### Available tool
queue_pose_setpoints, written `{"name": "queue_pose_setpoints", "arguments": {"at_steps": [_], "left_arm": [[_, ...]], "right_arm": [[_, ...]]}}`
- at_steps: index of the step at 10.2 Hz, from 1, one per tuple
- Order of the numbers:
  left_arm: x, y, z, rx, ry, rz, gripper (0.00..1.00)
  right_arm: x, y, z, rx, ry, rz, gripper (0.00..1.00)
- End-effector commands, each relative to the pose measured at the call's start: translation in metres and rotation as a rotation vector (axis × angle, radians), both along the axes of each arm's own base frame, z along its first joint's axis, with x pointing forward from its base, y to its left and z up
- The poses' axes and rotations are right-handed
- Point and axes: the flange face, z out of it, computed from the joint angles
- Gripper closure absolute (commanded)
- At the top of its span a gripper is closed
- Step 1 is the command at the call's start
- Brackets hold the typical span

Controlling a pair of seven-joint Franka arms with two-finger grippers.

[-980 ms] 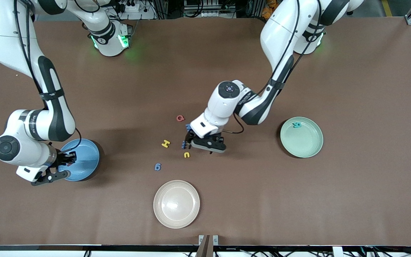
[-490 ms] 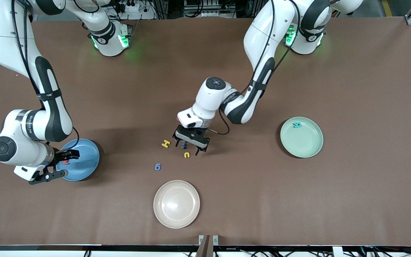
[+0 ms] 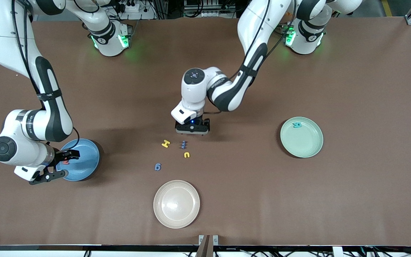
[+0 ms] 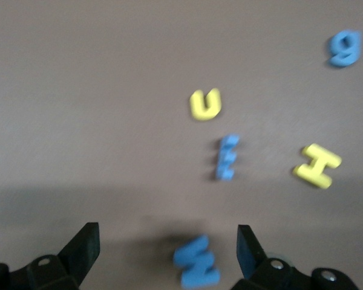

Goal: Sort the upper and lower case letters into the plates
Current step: 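Drop the pink letter into the blue plate while the left gripper reaches letters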

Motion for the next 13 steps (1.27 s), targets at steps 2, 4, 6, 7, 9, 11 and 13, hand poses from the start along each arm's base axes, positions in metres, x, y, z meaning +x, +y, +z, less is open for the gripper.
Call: {"name": "queue_pose_setpoints", "arguments": {"at_steps": [2,4,6,7,9,11,13], "left_arm": [[-0.001,0.001,0.01,-0.06,0.146,0.229,0.0],[0.001,-0.01,0.015,-0.114,0.159,0.418,0.0],[-0.001,-0.015,0.013,-0.144,0.167,0.539,0.0],[-0.001,-0.016,0.009,-0.163,0.162,0.562,0.0],[0.005,-0.019,-0.014,-0.219,0.145,0.573,0.0],[0.009,-0.019,-0.025,-0.212,0.132,0.532,0.0],[0.007,-0.016,-0.032,-0.19,0.142,0.511,0.0]], "right_arm": [[0.0,0.002,0.002,-0.004,-0.002,-0.003,0.0],[0.0,0.002,0.0,-0.005,-0.001,-0.002,0.0],[0.0,0.003,0.0,-0.006,-0.001,0.001,0.0],[0.0,0.003,0.0,-0.007,-0.001,0.002,0.0],[0.0,0.004,0.0,-0.007,-0.001,0.003,0.0],[0.0,0.005,0.0,-0.007,-0.001,0.005,0.0],[0.0,0.005,0.0,-0.007,-0.001,0.005,0.0]]}}
